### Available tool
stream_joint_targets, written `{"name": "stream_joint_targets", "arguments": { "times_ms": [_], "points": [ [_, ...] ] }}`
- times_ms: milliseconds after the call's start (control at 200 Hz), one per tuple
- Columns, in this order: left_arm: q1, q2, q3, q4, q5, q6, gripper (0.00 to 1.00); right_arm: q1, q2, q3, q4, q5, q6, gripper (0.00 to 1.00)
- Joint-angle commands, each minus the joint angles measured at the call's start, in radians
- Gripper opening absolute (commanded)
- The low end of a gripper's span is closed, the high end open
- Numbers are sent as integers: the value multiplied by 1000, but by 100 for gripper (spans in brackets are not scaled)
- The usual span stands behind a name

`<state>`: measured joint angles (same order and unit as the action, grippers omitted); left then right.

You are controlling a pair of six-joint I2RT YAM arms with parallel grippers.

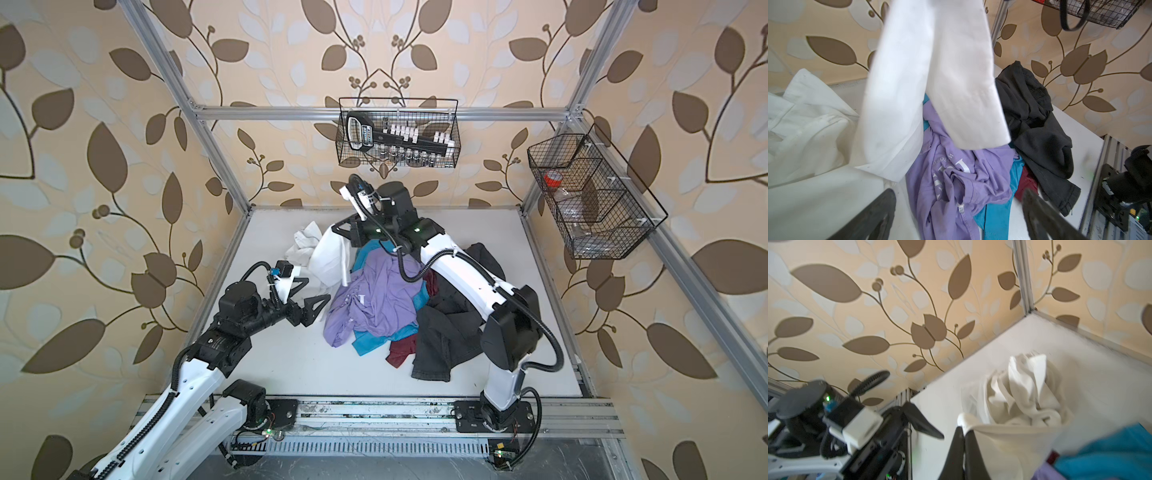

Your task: Pick out a specific cloth from the pile

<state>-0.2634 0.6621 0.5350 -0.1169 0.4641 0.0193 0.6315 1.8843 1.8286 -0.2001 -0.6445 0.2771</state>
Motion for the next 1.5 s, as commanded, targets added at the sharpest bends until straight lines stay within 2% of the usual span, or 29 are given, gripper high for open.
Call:
{"name": "stream_joint_targets", "arguments": {
  "times_ms": [0, 105, 175, 240, 295, 355, 400, 485, 530, 605, 800, 880, 940, 990, 1005, 1020, 1195, 1270, 1370, 1494],
  "points": [
    [-11, -42, -17, 57, -36, 0, 94, 29, 186, 188, 21, -137, 65, 0],
    [-11, -61, -31, 71, -43, -4, 94, 45, 384, 395, 25, -219, 148, 0],
    [-11, -58, -33, 72, -49, -4, 94, 52, 497, 476, 28, -252, 196, 0],
    [-11, -45, -31, 73, -59, -5, 94, 51, 562, 493, 22, -267, 221, 19],
    [-11, -25, -27, 67, -77, -4, 94, 48, 578, 466, 2, -264, 205, 47],
    [-11, 1, -17, 55, -93, -2, 94, 42, 542, 385, -11, -237, 165, 66],
    [-11, 23, -9, 47, -98, -2, 94, 34, 486, 301, -3, -206, 137, 76],
    [-11, 60, 9, 33, -99, -2, 94, 4, 347, 122, 63, -182, 119, 84],
    [-11, 75, 13, 31, -98, -1, 94, -20, 263, 27, 117, -174, 127, 92],
    [-11, 100, 10, 44, -104, 1, 94, -54, 129, -116, 161, -143, 115, 93],
    [-10, 214, 45, 69, -141, -29, 94, -83, -91, -344, 113, -70, 34, 93],
    [-10, 293, 76, 82, -168, -72, 94, -81, -132, -423, 73, -8, 24, 85],
    [-10, 367, 120, 56, -201, -103, 95, -83, -145, -477, 41, 36, 21, 59],
    [-10, 432, 170, 16, -231, -134, 96, -81, -147, -511, 6, 66, 11, 15],
    [-10, 450, 187, 1, -239, -141, 96, -81, -145, -521, -1, 73, 6, 5],
    [-9, 471, 204, -16, -245, -150, 96, -81, -145, -531, -10, 83, 2, 0],
    [-10, 663, 371, -128, -276, -225, 95, -81, -151, -655, -11, 165, 16, 0],
    [-10, 730, 406, -170, -327, -232, 95, -81, -137, -687, 8, 175, 35, 0],
    [-10, 824, 434, -211, -387, -236, 94, -83, -72, -686, 12, 186, 60, 6],
    [-8, 919, 482, -278, -442, -255, 94, -120, 38, -652, -15, 194, 75, 6]
  ]
}}
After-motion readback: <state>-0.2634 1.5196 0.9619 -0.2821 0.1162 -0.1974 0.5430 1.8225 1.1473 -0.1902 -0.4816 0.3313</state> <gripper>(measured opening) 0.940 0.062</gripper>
